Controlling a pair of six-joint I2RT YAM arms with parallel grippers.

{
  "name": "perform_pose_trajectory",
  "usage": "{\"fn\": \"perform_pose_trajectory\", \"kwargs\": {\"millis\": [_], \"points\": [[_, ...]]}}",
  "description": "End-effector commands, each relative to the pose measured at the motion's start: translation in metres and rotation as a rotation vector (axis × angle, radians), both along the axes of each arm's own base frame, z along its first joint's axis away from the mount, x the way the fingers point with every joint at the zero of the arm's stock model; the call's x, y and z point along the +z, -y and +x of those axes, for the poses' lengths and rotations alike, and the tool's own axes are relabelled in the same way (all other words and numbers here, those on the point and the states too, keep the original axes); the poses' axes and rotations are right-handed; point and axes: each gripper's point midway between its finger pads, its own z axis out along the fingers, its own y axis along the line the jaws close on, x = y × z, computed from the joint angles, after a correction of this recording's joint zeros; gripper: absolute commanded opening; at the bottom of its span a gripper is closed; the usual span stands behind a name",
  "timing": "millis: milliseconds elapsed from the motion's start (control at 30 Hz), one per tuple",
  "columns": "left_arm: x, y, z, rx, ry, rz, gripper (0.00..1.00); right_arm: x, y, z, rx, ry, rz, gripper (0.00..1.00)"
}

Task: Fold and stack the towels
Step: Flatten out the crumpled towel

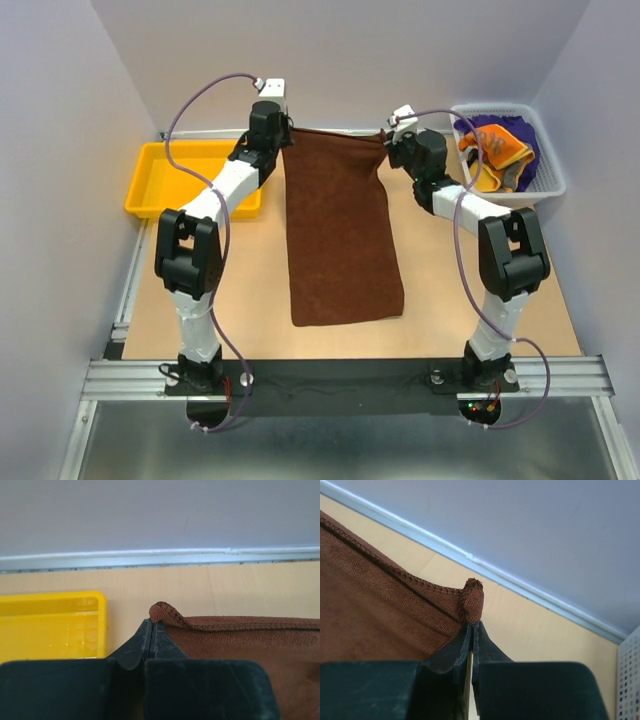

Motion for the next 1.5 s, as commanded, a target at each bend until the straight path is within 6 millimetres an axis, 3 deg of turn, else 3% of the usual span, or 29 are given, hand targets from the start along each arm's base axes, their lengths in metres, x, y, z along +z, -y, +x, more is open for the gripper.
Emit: {"fn": "perform_pose_trajectory", "kwargs": {"millis": [0, 167, 233, 267, 300, 333, 367, 433, 500, 533, 600, 633, 667, 700, 767, 800, 867, 900, 967, 1000, 1033, 1133, 1167, 1233, 1267, 1300, 1433, 1467], "points": [[0.081, -0.032, -0.001, 0.077, 0.180, -0.035, 0.00, 0.042, 0.016, 0.000, -0.017, 0.117, -0.011, 0.04], [0.046, -0.025, 0.016, 0.072, 0.122, -0.032, 0.00, 0.013, 0.029, 0.014, -0.127, 0.051, 0.031, 0.04], [0.035, -0.024, 0.024, 0.081, 0.104, -0.043, 0.00, 0.008, 0.028, 0.023, -0.144, 0.046, 0.041, 0.09], [0.035, -0.025, 0.029, 0.087, 0.106, -0.053, 0.00, -0.010, 0.028, 0.031, -0.160, 0.015, 0.051, 0.15], [0.021, -0.025, 0.035, 0.091, 0.087, -0.052, 0.03, -0.015, 0.033, 0.036, -0.196, 0.010, 0.057, 0.25], [0.016, -0.025, 0.039, 0.097, 0.078, -0.058, 0.07, -0.020, 0.035, 0.040, -0.216, 0.003, 0.062, 0.44], [0.021, -0.026, 0.044, 0.104, 0.090, -0.072, 0.15, -0.022, 0.037, 0.047, -0.248, -0.004, 0.088, 0.52], [0.014, -0.029, 0.049, 0.119, 0.080, -0.073, 0.21, -0.019, 0.037, 0.052, -0.270, -0.014, 0.111, 0.68], [0.030, -0.034, 0.049, 0.136, 0.106, -0.095, 0.37, -0.008, 0.039, 0.052, -0.301, -0.047, 0.159, 0.75], [0.036, -0.036, 0.048, 0.140, 0.113, -0.101, 0.53, -0.012, 0.040, 0.047, -0.314, -0.092, 0.159, 0.78], [0.060, -0.033, 0.038, 0.120, 0.143, -0.135, 0.66, 0.001, 0.045, 0.035, -0.353, -0.118, 0.222, 0.82], [0.063, -0.031, 0.033, 0.107, 0.142, -0.148, 0.77, 0.001, 0.048, 0.026, -0.366, -0.143, 0.235, 0.84], [0.069, -0.029, 0.029, 0.096, 0.147, -0.160, 0.81, 0.000, 0.051, 0.016, -0.384, -0.162, 0.256, 0.84], [0.083, -0.025, 0.019, 0.084, 0.157, -0.188, 0.84, 0.007, 0.056, -0.003, -0.411, -0.177, 0.320, 0.84], [0.081, -0.023, 0.007, 0.074, 0.127, -0.203, 0.90, -0.008, 0.060, -0.030, -0.437, -0.273, 0.335, 0.84], [0.094, -0.019, -0.005, 0.059, 0.131, -0.226, 0.90, -0.010, 0.057, -0.042, -0.442, -0.320, 0.384, 0.84], [0.076, -0.008, -0.027, 0.026, 0.054, -0.251, 0.90, -0.024, 0.057, -0.081, -0.447, -0.435, 0.411, 0.82], [0.089, 0.006, -0.047, -0.026, 0.055, -0.276, 0.90, -0.034, 0.055, -0.096, -0.444, -0.483, 0.424, 0.80], [0.080, 0.023, -0.084, -0.078, 0.007, -0.293, 0.90, -0.052, 0.055, -0.138, -0.450, -0.581, 0.467, 0.74], [0.073, 0.046, -0.105, -0.127, -0.020, -0.290, 0.90, -0.060, 0.054, -0.153, -0.449, -0.619, 0.479, 0.73], [0.066, 0.057, -0.120, -0.148, -0.044, -0.303, 0.90, -0.085, 0.056, -0.179, -0.464, -0.699, 0.459, 0.70], [0.034, 0.083, -0.175, -0.219, -0.131, -0.320, 0.90, -0.096, 0.051, -0.218, -0.459, -0.768, 0.475, 0.65], [0.006, 0.104, -0.204, -0.276, -0.202, -0.307, 0.88, -0.104, 0.052, -0.231, -0.463, -0.802, 0.474, 0.61], [-0.010, 0.120, -0.232, -0.314, -0.253, -0.333, 0.87, -0.122, 0.051, -0.258, -0.466, -0.863, 0.482, 0.57], [-0.034, 0.134, -0.258, -0.355, -0.313, -0.313, 0.85, -0.128, 0.051, -0.268, -0.476, -0.893, 0.491, 0.57], [-0.046, 0.139, -0.269, -0.364, -0.343, -0.313, 0.85, -0.142, 0.053, -0.282, -0.486, -0.932, 0.483, 0.55], [-0.103, 0.145, -0.313, -0.378, -0.469, -0.262, 0.78, -0.150, 0.040, -0.305, -0.446, -1.004, 0.530, 0.45], [-0.101, 0.146, -0.312, -0.374, -0.466, -0.275, 0.76, -0.152, 0.038, -0.308, -0.438, -1.010, 0.525, 0.42]]}}
